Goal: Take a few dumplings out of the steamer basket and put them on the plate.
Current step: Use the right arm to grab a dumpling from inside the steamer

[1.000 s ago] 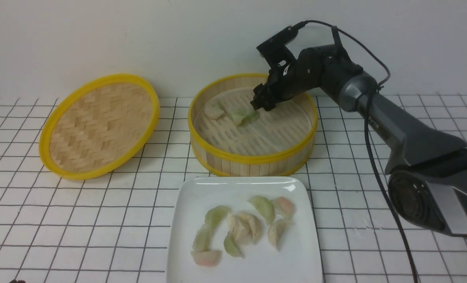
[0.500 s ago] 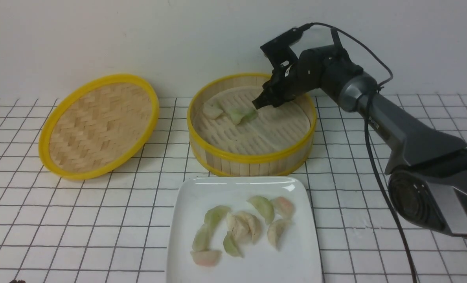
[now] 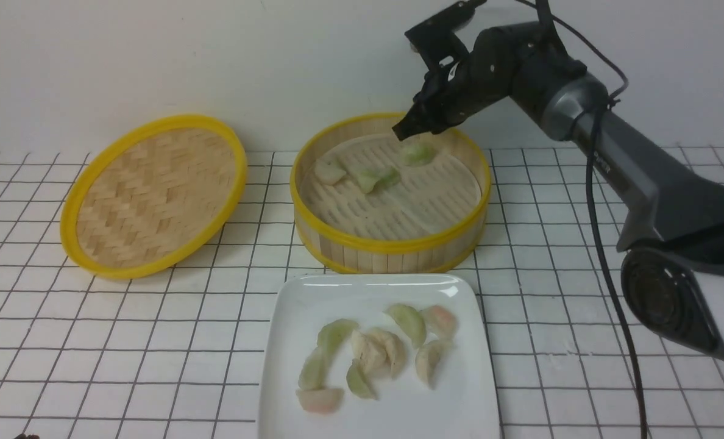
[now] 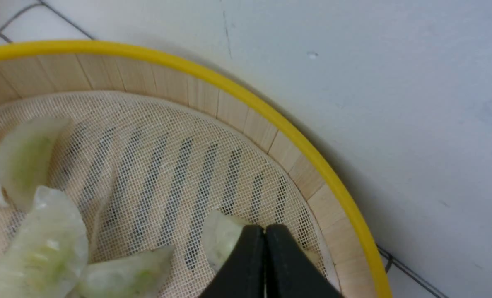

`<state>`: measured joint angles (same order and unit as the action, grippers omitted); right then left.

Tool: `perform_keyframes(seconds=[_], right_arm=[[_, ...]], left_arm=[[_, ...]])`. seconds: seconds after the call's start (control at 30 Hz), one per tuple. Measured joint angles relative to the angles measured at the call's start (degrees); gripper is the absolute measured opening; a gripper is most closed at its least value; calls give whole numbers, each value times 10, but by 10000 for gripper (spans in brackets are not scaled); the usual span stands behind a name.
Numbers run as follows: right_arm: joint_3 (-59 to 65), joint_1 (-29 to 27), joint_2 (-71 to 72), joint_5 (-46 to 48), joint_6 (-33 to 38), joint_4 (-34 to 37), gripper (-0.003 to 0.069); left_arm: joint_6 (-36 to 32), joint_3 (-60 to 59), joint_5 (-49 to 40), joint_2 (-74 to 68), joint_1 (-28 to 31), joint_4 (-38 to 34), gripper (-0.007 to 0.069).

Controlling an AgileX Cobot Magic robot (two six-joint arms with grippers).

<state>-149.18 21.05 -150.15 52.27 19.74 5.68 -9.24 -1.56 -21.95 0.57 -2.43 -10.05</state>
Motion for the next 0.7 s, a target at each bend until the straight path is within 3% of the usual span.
perform_keyframes(seconds=[0.07, 0.17, 0.23, 0.4, 0.53, 0.7], right_arm=[[0, 0, -6, -9, 17, 6, 52], [0, 0, -17, -23, 39, 17, 190], [0, 0, -19, -27, 42, 18, 236], [0, 0, -39, -46, 54, 18, 466], [0, 0, -60, -51, 56, 17, 526], [-1, 0, -69, -71, 53, 19, 539]], left_arm=[[0, 0, 0, 0, 0, 0, -6], [0, 0, 0, 0, 0, 0, -6], [0, 0, 0, 0, 0, 0, -6], [0, 0, 0, 0, 0, 0, -6], [0, 0, 0, 0, 0, 0, -6], [0, 0, 0, 0, 0, 0, -6]])
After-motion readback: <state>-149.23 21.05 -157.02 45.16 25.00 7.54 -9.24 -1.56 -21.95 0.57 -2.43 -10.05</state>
